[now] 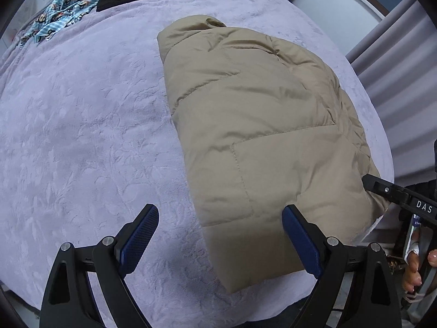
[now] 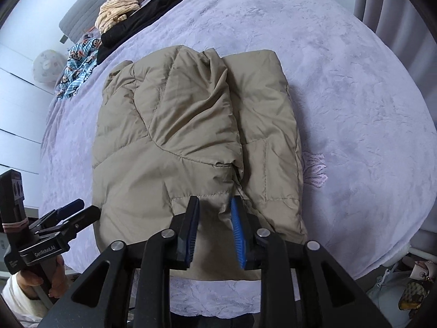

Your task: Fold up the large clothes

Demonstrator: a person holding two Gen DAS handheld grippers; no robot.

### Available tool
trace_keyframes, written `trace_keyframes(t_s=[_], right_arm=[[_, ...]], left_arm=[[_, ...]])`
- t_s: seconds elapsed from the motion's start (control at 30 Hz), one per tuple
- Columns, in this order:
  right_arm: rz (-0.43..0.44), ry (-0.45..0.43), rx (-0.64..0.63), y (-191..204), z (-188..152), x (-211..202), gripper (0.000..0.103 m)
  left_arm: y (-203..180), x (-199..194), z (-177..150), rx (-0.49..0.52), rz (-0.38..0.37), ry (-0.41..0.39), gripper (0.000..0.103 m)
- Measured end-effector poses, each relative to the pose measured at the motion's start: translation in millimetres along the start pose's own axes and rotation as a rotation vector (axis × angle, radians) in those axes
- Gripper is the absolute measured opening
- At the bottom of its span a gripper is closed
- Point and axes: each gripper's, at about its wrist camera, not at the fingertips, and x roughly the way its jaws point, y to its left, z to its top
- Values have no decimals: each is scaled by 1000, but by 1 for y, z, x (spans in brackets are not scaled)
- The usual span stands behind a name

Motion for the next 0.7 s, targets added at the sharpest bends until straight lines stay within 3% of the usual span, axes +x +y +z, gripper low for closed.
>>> trace_keyframes(t_s=[0.47, 0.67, 0.7], right_arm=[[-70, -81, 60, 33, -29, -12, 58], [-77, -82, 55, 40, -30, -16, 60], [-75, -78, 51, 41, -29, -17, 60]], left_arm=[[28, -25, -19, 51, 25, -41, 93], [29, -24, -18, 49, 41, -45, 93], [29, -23, -16, 47, 47, -49, 103]])
